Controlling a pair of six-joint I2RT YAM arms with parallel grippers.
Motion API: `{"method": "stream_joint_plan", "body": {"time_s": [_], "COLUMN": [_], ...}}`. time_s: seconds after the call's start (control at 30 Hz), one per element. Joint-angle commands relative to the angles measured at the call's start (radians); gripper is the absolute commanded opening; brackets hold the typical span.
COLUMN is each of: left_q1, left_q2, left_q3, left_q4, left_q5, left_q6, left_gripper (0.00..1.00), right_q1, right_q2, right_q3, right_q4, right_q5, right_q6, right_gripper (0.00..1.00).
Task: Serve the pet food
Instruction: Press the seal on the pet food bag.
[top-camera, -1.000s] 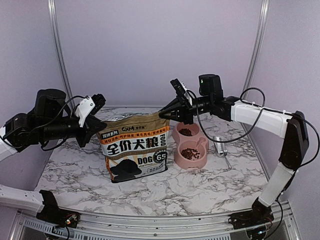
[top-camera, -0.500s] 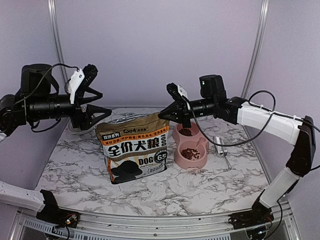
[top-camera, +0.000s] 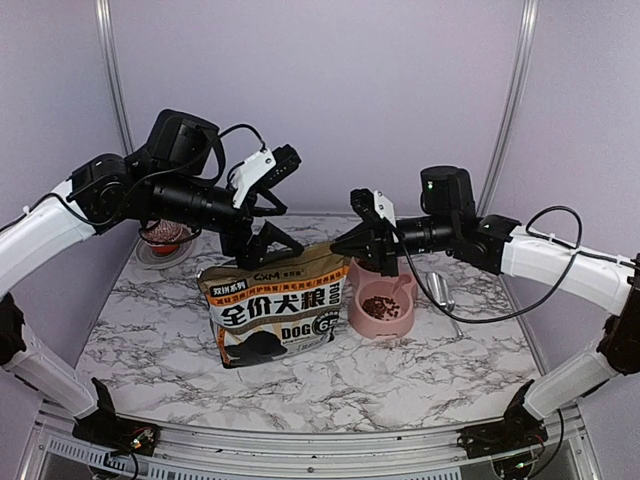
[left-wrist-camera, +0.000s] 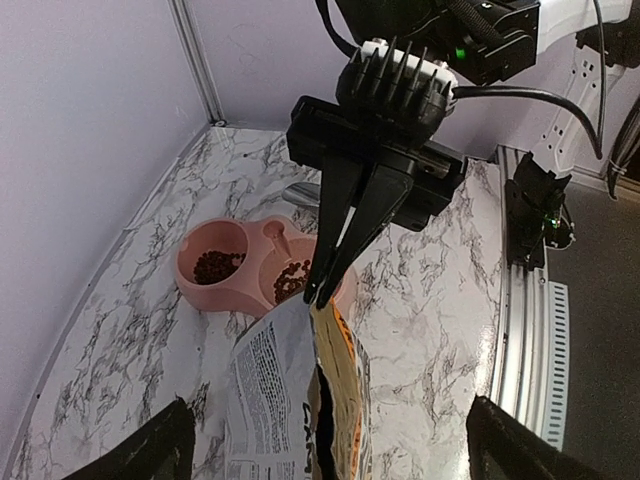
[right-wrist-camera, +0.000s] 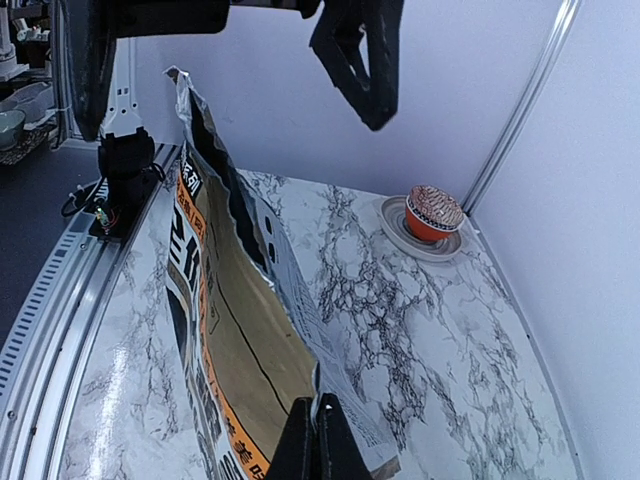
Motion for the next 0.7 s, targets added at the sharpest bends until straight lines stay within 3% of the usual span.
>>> {"method": "stream_joint_plan", "body": {"time_s": [0.0, 0.2, 0.33, 0.47, 0.6, 0.67], "left_q1": [-0.036, -0.06, -0.069, -0.081, -0.093, -0.102], "left_q2": [0.07, 0.159, 0.194, 0.217, 0.236, 0.241], "left_q3": [0.08, 0.125, 0.134, 0.127, 0.121, 0.114], "left_q4": [-0.022, -0.065, -0.086, -0.103, -0.108, -0.108], "left_q5": [0.004, -0.008, -0.02, -0.08, -0.176, -0.242], "left_q6": [0.015, 0.014, 0.0, 0.004, 0.014, 0.026], "left_gripper": [0.91, 0.72, 0.68, 0.56, 0.27, 0.04], "right_q1": [0.006, 0.004, -0.002, -0.011, -0.019, -0.027], "right_q2": [-0.078, -0.074, -0.078, -0.083, -0.085, -0.087], "right_q3": [-0.032, -0.01, 0.003, 0.002, 0.001, -0.001], "right_q4": [0.068, 0.043, 0.038, 0.045, 0.047, 0.048], "right_q5": [-0.058, -0.062, -0.063, -0.064, -0.078, -0.095], "right_q6": [-0.006, 0.035, 0.048, 0.064, 0.067, 0.071], "right_gripper": [0.0, 0.0, 0.0, 0.0, 0.0, 0.0]}}
